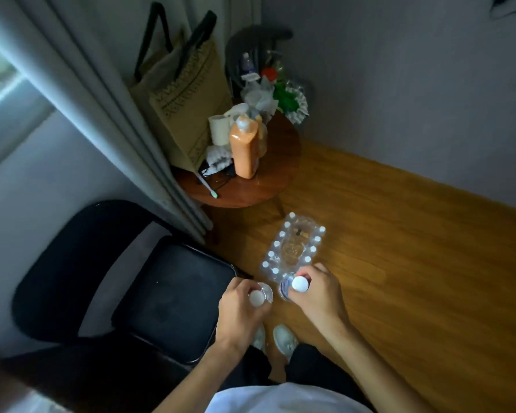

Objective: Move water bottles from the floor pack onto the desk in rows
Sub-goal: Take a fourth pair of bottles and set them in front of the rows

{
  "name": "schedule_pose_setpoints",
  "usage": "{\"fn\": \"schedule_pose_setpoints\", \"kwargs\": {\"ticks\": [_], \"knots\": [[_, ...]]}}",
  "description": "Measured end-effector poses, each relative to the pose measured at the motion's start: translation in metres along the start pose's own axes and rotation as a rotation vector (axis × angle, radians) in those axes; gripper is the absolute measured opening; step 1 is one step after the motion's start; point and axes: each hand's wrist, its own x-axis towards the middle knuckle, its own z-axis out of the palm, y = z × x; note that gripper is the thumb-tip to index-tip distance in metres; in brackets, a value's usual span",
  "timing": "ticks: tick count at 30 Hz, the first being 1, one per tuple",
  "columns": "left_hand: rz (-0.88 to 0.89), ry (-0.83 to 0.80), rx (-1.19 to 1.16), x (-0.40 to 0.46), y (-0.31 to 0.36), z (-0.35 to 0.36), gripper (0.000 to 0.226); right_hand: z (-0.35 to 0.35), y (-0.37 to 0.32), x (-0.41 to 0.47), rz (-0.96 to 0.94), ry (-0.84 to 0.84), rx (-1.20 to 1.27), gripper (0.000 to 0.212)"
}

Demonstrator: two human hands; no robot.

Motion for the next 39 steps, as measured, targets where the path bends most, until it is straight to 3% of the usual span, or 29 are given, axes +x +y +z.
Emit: {"fn": "schedule_pose_setpoints", "kwargs": {"ticks": [5, 14, 22, 29, 39], "knots": [[-0.122, 0.159, -0.027, -0.037, -0.019, -0.016, 0.014, 0.010, -0.020, -0.012, -0.198, -0.100, -0.062, 0.026], [-0.405, 0.607, -0.138, -0.130, -0.044, -0.022, 0.018, 0.040, -0.041, -0.048, -0.610, -0.372, -0.193, 0.030], [-0.690, 0.896, -0.275, -0.247, -0.054, -0.022, 0.021, 0.061, -0.075, -0.127, -0.866, -0.643, -0.283, 0.024], [-0.915, 1.078, -0.364, -0.353, -0.088, -0.011, 0.032, 0.090, -0.101, -0.227, -1.131, -0.863, -0.356, 0.019], [-1.084, 1.225, -0.429, -0.492, -0.157, -0.016, 0.033, 0.157, -0.121, -0.394, -1.262, -1.050, -0.488, 0.025]]}}
